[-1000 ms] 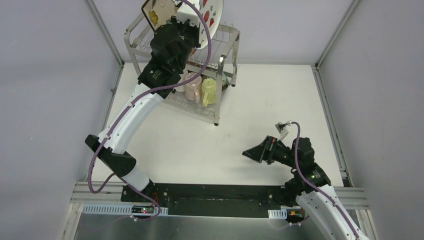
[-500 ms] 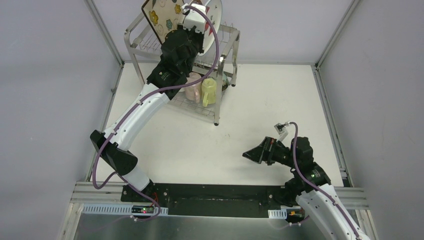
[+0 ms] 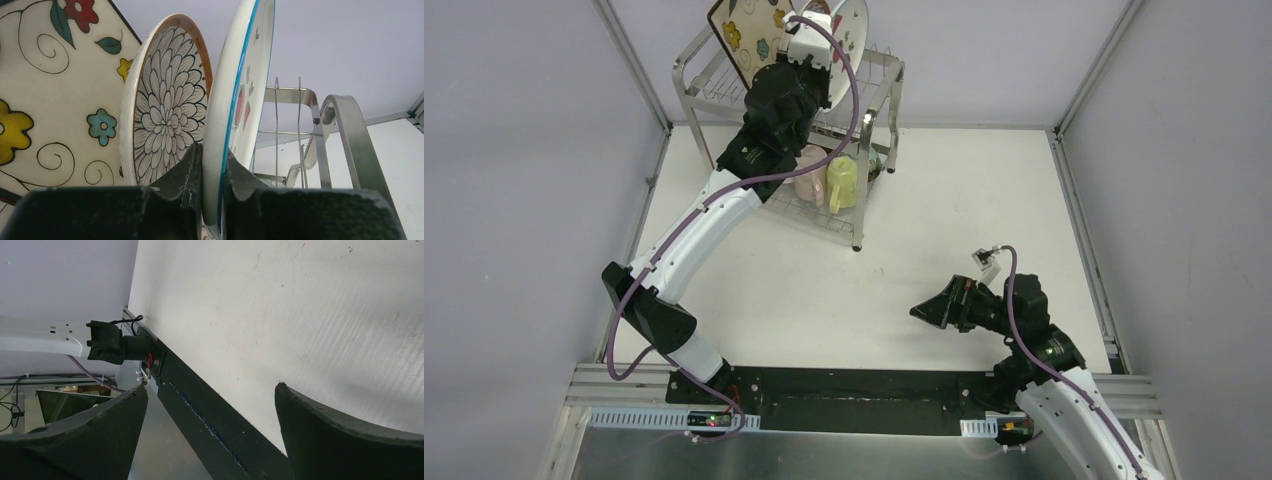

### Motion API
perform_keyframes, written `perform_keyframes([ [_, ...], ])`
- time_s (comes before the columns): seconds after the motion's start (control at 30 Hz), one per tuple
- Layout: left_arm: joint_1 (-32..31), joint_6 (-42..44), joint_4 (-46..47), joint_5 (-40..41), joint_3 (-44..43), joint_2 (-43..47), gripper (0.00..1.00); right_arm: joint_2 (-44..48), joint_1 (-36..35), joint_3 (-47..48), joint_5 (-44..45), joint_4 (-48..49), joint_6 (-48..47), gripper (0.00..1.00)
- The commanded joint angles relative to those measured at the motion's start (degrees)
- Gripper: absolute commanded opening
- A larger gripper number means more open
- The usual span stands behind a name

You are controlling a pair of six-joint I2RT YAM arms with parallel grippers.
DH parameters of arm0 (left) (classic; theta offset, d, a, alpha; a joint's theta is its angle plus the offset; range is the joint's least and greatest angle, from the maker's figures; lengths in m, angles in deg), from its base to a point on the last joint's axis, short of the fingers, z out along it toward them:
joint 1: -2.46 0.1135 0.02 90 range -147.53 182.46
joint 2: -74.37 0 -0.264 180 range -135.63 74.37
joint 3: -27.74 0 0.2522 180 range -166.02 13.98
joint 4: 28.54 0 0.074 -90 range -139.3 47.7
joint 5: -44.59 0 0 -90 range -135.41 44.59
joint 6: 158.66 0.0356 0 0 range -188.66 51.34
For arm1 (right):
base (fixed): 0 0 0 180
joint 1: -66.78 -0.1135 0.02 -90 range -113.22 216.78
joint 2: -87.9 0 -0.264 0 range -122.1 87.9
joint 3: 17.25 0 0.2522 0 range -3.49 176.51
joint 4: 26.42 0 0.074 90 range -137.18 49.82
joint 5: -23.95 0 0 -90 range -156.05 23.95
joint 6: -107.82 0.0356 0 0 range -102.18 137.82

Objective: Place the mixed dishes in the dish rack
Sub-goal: Insert the plate into the dish rack.

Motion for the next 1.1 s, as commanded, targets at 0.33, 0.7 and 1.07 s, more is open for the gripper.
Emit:
perform_keyframes([
  [0.33,-0.5,-4.2,-0.3,1.1,0.7,0.9,0.12,-0.3,0.1,2.6,1.9,-1.7,-1.8,1.0],
  [0.7,-0.5,-1.8,0.5,1.8,3.0,2.2,0.29,-1.5,0.1,2.6,2.0,-1.1,-1.8,1.0],
  [1.07,-0.5,0.0,0.8,4.8,1.2,1.5,0.33,-2.3,0.1,2.6,2.0,-0.5,-1.7,1.0],
])
